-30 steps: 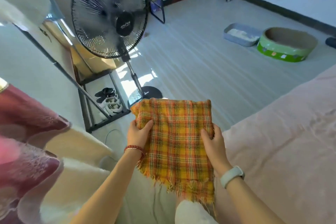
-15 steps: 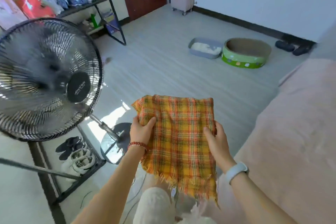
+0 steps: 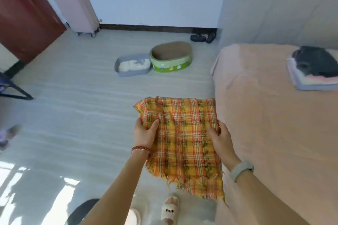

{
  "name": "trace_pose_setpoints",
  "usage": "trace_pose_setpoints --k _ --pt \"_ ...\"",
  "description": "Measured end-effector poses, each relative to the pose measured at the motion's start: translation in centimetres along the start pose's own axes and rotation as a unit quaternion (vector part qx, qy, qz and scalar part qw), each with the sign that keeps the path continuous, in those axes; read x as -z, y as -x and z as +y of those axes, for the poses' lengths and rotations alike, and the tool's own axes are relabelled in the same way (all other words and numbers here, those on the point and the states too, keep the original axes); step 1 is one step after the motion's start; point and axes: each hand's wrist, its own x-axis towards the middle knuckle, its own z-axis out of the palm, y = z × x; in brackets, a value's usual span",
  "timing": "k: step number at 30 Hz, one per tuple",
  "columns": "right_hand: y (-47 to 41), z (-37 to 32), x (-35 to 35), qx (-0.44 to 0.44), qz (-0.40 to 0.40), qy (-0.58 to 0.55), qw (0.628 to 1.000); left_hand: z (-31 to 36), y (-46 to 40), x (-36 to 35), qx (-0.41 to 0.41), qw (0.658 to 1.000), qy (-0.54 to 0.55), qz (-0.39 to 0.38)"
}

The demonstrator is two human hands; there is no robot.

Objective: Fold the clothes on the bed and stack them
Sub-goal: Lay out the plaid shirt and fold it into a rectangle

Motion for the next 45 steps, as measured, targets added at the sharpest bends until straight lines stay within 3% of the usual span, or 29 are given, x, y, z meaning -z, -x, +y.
trace_pose_setpoints --k 10,20,27,35,42,45 --pt "-11.5 -2.6 5.0 -0.038 0.177 -0.032 0.983 8.9 -12.5 -13.2 -0.049 0.985 -0.053 -0.154" --pt "-29.4 -2.4 19.6 -0.072 0.336 -0.104 0.933 21.5 -21.8 -39.3 -0.107 0.942 -0.106 -0.298" --pt "-37.8 -2.8 29.0 -0.125 0.413 -0.205 0.879 30.2 -25.2 -56.6 -0.137 0.874 -0.185 -0.427" --pt "-48.1 -1.6 38.2 -0.135 0.551 -0.239 0.788 37.3 -26.5 -77.8 -0.238 0.773 -0.252 -0.531" --pt "-59.3 0.1 47.6 -0.169 0.635 -0.229 0.718 40.1 -28.6 -96.4 -0.293 0.717 -0.242 -0.585" --pt "-62.8 2.3 50.4 -0.178 0.65 -0.212 0.708 38.9 -29.7 -102.5 -0.295 0.696 -0.24 -0.609"
